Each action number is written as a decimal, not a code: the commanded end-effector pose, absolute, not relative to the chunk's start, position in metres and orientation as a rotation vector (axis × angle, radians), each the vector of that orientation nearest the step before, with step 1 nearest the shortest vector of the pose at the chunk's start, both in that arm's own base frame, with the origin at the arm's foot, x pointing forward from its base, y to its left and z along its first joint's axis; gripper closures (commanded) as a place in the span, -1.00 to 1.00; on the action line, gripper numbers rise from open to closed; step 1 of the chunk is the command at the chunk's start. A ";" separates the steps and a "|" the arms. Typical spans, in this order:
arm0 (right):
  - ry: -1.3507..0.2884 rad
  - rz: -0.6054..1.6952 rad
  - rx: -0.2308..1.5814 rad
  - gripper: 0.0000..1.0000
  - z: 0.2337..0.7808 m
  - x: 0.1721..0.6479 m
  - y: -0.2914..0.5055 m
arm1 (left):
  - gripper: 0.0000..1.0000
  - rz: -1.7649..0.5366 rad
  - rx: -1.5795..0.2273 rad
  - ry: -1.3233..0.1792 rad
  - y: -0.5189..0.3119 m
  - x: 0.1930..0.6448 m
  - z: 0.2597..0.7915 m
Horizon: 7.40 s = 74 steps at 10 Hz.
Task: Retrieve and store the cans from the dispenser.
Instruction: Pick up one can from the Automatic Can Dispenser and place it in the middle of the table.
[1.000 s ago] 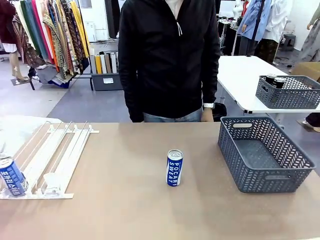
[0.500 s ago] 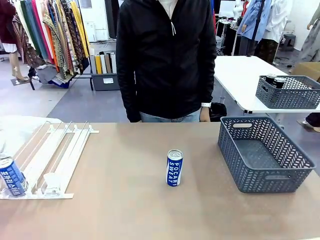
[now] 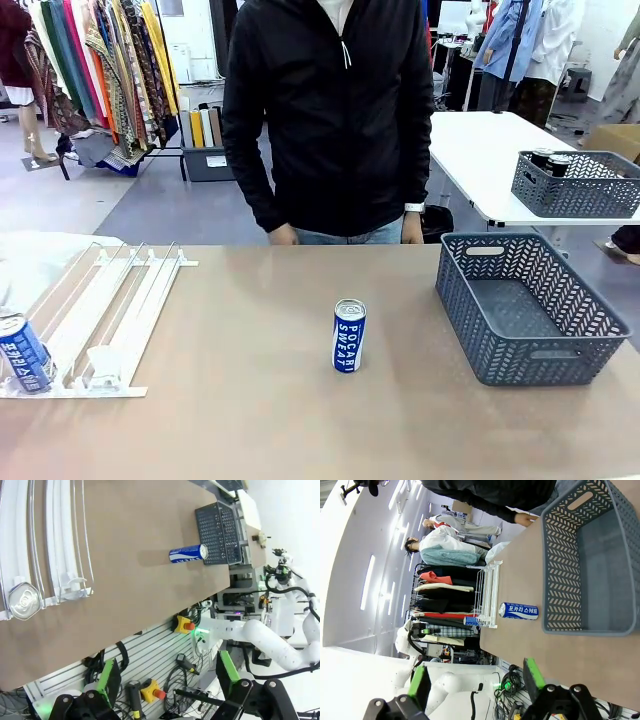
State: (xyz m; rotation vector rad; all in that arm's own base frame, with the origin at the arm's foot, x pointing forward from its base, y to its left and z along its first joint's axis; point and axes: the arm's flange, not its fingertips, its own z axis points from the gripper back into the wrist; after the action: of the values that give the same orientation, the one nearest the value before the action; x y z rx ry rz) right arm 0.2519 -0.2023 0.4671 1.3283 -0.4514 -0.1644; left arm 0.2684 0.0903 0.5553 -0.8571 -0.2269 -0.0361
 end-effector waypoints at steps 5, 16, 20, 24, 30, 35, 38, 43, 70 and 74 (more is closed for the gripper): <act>-0.467 -0.156 1.338 -1.00 0.470 0.253 -0.203 | -1.00 0.001 -0.025 -0.269 0.092 0.277 0.556; -0.467 -0.156 1.338 -1.00 0.470 0.253 -0.203 | -1.00 -0.101 -0.189 -0.258 0.054 0.311 0.492; -0.467 -0.156 1.338 -1.00 0.470 0.253 -0.203 | -1.00 0.012 -0.046 -0.271 0.045 0.328 0.447; -0.467 -0.156 1.338 -1.00 0.470 0.253 -0.203 | -1.00 0.003 -0.003 -0.152 0.044 0.337 0.408; -0.467 -0.156 1.338 -1.00 0.470 0.253 -0.203 | -1.00 0.028 0.001 -0.056 0.052 0.333 0.383; -0.467 -0.156 1.338 -1.00 0.470 0.253 -0.203 | -1.00 0.020 0.004 0.002 0.054 0.335 0.383; -0.467 -0.156 1.338 -1.00 0.470 0.253 -0.203 | 0.52 0.022 -0.002 -0.016 0.053 0.338 0.382; -0.467 -0.156 1.338 -1.00 0.470 0.253 -0.203 | 1.00 0.012 -0.008 -0.048 0.052 0.339 0.379; -0.467 -0.156 1.338 -1.00 0.470 0.253 -0.203 | 1.00 -0.479 -0.012 -0.389 -0.252 0.355 0.596; -0.467 -0.156 1.338 -1.00 0.470 0.253 -0.203 | 1.00 -0.729 -0.052 -0.410 -0.400 0.380 0.501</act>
State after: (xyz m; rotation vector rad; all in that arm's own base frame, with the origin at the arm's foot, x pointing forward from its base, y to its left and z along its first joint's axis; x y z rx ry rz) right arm 0.2519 -0.2022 0.4673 1.3282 -0.4512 -0.1638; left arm 0.3705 -0.3901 0.5063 -0.0795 -0.3805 -0.7198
